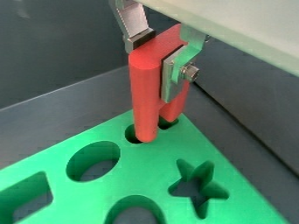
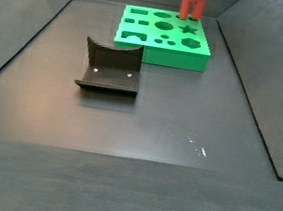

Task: Insert the square-circle object.

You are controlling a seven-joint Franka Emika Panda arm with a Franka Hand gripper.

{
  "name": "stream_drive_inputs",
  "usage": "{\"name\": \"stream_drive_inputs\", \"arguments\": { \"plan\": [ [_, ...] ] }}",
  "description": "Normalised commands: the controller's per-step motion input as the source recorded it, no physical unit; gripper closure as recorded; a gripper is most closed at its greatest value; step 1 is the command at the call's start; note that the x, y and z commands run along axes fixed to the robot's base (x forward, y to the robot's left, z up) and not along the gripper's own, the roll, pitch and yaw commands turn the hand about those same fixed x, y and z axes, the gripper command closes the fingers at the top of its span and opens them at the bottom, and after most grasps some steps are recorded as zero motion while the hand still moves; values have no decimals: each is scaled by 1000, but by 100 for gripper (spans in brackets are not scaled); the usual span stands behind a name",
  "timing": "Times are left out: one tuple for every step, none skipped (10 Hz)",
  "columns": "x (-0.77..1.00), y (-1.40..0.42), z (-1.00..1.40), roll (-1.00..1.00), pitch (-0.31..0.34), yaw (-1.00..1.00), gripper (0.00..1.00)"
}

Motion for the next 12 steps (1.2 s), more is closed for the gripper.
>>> {"name": "stream_drive_inputs", "arguments": {
  "plan": [
    [114, -160, -174, 14, 0, -757, 100],
    [126, -146, -103, 0, 0, -583, 100],
    [163, -117, -97, 0, 0, -451, 100],
    [223, -37, -143, 9, 0, -274, 100],
    [197, 0, -114, 66, 0, -86, 100],
    [0, 71, -183, 40, -36, 0, 100],
    [0, 66, -329, 64, -104, 0, 100],
    [-74, 34, -440, 34, -201, 0, 100],
    [-174, 0, -529, 0, -337, 0, 100],
    [-111, 0, -523, 37, -346, 0, 100],
    [-63, 0, -474, 50, -333, 0, 100],
    [-6, -34, -389, 101, -257, -14, 100]
  ]
}}
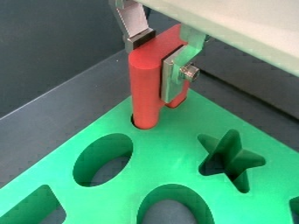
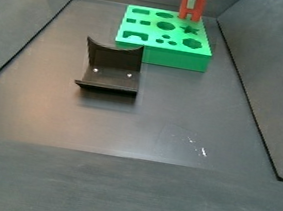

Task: Insert the square-circle object.

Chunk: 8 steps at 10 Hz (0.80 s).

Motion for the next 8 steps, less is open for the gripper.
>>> {"name": "stream_drive_inputs", "arguments": {
  "plan": [
    [0, -86, -314, 176, -177, -40, 100],
    [0, -186, -223, 293, -73, -51, 100],
    [40, -283, -149, 399, 0, -51, 100],
    [49, -294, -166, 411, 0, -60, 100],
    [0, -251, -260, 357, -30, -6, 100],
    [17, -23, -274, 93, -53, 0, 100],
    [134, 0, -277, 30, -17, 0, 100],
    [163, 40, -271, 11, 0, 0, 100]
  ]
}}
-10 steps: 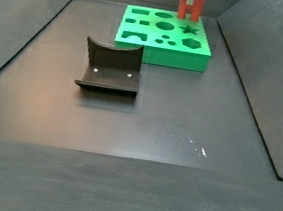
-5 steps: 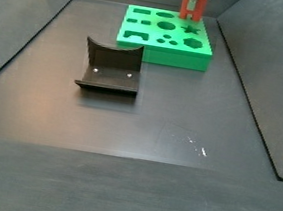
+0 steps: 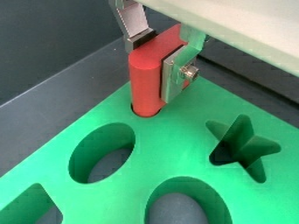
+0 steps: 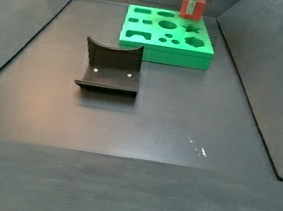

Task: Insert the square-circle object.

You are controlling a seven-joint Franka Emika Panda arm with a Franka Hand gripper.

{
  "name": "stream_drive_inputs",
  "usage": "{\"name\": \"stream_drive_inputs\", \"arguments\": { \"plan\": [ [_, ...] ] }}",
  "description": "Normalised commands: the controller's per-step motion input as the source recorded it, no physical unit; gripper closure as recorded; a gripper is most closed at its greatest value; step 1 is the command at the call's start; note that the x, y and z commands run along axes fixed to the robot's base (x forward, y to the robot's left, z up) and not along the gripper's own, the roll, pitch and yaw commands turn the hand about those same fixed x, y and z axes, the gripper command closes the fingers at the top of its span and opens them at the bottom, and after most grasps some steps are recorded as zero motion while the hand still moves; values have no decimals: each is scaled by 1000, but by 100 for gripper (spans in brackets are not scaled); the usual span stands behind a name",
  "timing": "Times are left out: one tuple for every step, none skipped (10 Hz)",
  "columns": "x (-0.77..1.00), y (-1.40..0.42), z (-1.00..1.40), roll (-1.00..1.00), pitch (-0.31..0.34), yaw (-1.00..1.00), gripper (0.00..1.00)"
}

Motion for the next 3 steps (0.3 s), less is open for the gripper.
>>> {"name": "stream_drive_inputs", "arguments": {
  "plan": [
    [66, 0, -114, 0, 0, 0, 100],
    [0, 0, 0, -11, 0, 0, 100],
    [0, 0, 0, 0, 0, 0, 100]
  ]
}}
